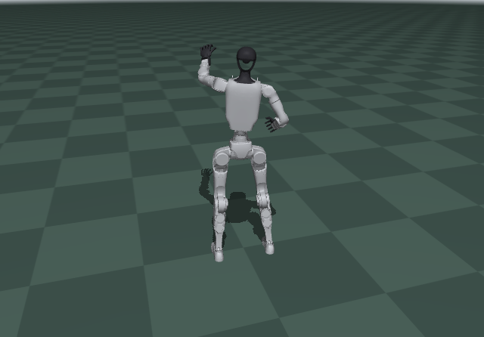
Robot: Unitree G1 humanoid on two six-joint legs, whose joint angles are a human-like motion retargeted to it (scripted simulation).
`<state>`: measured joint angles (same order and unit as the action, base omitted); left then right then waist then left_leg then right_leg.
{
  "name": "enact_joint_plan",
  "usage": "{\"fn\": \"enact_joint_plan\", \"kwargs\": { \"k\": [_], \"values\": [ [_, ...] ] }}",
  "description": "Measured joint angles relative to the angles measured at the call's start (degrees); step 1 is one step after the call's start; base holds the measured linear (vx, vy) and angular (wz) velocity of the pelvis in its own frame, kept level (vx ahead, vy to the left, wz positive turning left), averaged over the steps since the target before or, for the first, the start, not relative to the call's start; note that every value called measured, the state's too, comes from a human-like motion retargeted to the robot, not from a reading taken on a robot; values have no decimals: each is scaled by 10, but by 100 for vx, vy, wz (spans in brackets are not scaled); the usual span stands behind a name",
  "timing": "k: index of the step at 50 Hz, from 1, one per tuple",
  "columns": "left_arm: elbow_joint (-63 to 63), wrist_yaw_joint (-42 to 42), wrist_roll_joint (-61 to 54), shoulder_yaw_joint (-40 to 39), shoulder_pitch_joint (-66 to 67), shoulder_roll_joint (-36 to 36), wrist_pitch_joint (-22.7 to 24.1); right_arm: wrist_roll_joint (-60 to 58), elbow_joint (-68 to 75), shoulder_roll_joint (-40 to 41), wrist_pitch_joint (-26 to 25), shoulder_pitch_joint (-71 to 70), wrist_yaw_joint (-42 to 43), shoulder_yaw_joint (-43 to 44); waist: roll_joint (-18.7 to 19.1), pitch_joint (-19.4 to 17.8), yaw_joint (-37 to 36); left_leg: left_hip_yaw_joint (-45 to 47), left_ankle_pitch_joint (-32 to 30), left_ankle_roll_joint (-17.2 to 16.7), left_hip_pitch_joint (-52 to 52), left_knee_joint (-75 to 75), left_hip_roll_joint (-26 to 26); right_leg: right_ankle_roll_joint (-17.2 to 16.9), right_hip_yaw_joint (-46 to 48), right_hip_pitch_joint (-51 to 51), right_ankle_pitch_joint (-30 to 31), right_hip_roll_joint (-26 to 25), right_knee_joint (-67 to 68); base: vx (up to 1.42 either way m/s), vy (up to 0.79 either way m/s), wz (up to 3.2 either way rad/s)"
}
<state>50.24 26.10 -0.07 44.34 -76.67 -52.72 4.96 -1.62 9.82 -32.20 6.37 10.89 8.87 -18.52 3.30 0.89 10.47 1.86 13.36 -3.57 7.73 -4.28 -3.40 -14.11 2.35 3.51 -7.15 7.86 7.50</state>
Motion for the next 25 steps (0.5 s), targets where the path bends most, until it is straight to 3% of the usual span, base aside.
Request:
{"fn": "enact_joint_plan", "kwargs": {
  "k": [5, 12, 19, 25],
  "values": [
    [-182, 13, 126, 12, 32, -51, 9, -11, -6, 8, 3, 10, -6, 14, -5, -4, -8, -3, 1, -4, 2, 0, 0, -2, 1, 10, 5, -1, -13, 0, 0, 0],
    [-419, 12, 190, 7, 80, -92, 29, -18, -9, 15, 4, 19, -16, 23, -14, -8, -24, -5, 3, -5, 3, 0, 0, -3, 1, 11, 5, -1, -12, 0, 0, 0],
    [-581, -6, 245, 17, 128, -89, 39, -28, -9, 20, 2, 23, -21, 23, -22, -12, -40, -7, 5, -4, 8, -1, 1, -4, 2, 16, 4, 0, -11, 0, 0, 0],
    [-644, -19, 262, 38, 188, -54, 45, -35, -8, 25, 0, 22, -11, 20, -29, -14, -48, -8, 6, -2, 11, -1, 3, -5, 1, 19, 3, 2, -10, 0, 0, 0]
  ]
}}
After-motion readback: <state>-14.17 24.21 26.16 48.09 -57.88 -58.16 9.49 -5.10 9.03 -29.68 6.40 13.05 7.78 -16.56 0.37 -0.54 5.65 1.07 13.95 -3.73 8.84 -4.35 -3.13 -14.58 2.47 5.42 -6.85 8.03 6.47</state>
